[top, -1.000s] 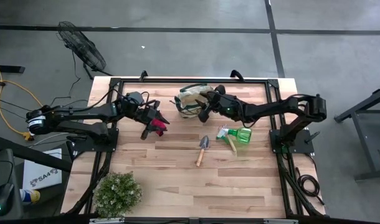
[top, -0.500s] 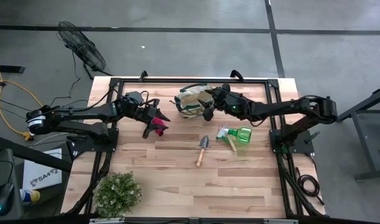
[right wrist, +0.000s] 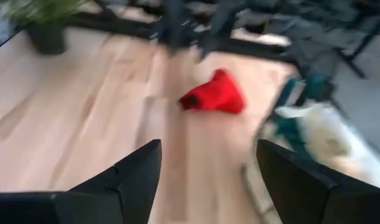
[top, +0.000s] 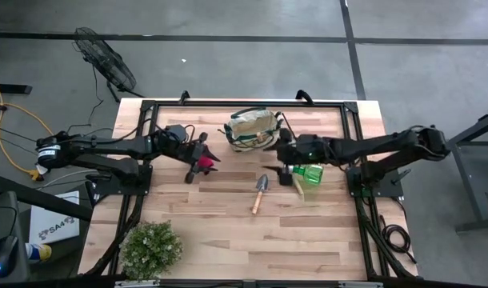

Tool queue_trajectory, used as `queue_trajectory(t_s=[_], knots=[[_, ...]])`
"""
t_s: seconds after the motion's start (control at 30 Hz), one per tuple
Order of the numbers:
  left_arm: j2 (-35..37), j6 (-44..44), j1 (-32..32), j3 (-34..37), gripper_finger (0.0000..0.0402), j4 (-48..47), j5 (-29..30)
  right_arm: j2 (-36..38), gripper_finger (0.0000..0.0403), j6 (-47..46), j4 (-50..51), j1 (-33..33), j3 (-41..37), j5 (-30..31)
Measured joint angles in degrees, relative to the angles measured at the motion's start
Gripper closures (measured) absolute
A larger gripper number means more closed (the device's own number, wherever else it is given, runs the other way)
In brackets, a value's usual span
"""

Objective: Pick & Place Garden tools in Gardening bag
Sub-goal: Put the brown trowel into the gardening bag

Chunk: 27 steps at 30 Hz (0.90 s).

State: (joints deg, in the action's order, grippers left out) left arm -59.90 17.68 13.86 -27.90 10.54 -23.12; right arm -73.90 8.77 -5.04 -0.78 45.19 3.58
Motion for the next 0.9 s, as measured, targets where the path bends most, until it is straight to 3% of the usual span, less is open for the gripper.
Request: queue_trajectory(t_s=[0.53,0.63,0.8,0.9], knots=[[0.0,-3.04,-0.01,0.0,0.0249,-0.2,0.95,-17.2,0.0157,6.94,5.69,5.61,7.06,-6.53],[0.0,-3.2,-0.01,0.0,0.0249,-0.8,0.95,-18.6,0.0157,10.49,7.02,7.32,7.04,-4.46],[0.0,-3.25,-0.01,0.0,0.0249,-1.29,0.96,-19.29,0.0157,16.07,9.94,10.43,7.04,4.05],[0.0,-3.91,-0.01,0.0,0.0249,-1.24,0.95,-20.09,0.0157,17.55,9.62,11.32,7.06,5.45]])
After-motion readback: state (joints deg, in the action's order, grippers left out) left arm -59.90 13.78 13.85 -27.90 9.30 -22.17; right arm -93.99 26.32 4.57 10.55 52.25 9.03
